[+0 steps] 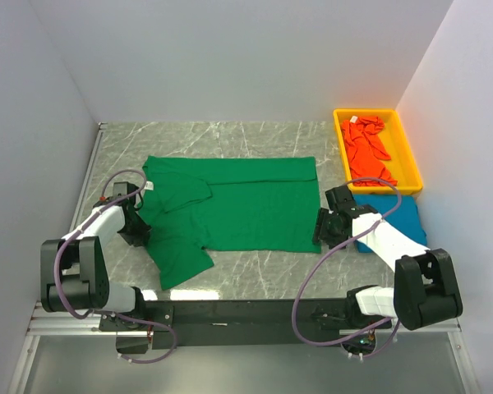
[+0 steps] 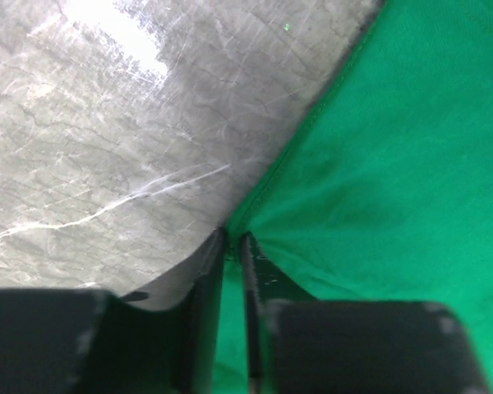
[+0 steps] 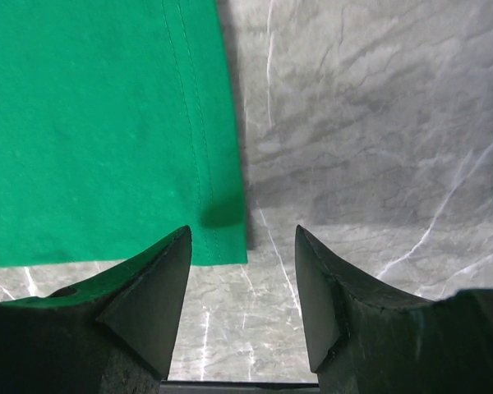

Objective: Fold and stack the t-shirts
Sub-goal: Fold the tshirt

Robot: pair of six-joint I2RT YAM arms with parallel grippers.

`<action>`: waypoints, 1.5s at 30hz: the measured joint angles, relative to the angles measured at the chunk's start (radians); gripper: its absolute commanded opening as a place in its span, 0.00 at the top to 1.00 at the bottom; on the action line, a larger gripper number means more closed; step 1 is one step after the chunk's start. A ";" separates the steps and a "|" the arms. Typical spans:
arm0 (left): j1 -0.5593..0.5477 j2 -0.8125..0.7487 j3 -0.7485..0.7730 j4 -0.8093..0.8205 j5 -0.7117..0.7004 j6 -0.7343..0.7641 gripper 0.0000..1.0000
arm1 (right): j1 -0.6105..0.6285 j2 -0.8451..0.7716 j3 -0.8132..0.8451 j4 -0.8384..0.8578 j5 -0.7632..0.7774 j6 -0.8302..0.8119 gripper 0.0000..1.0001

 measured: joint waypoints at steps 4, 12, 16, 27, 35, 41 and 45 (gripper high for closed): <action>0.000 0.002 0.000 0.003 0.000 0.002 0.94 | 0.000 0.010 -0.007 -0.002 -0.014 0.004 0.40; 0.000 0.002 0.000 0.003 0.002 0.003 0.99 | 0.000 0.010 -0.007 -0.017 -0.014 0.014 0.40; 0.000 0.000 0.000 0.003 0.002 0.004 0.99 | 0.002 0.010 -0.007 -0.022 -0.014 0.018 0.40; 0.000 -0.001 0.000 0.003 0.002 0.004 0.99 | 0.068 0.065 -0.002 -0.032 0.034 0.049 0.46; 0.000 -0.002 0.000 0.003 0.001 0.005 0.99 | 0.080 0.092 0.014 -0.035 0.049 0.070 0.69; 0.000 -0.004 0.000 0.002 0.000 0.002 1.00 | 0.082 0.092 0.016 -0.028 0.034 0.078 0.99; 0.000 -0.027 0.003 -0.009 0.003 0.000 0.99 | 0.084 0.093 0.026 -0.045 0.042 0.074 1.00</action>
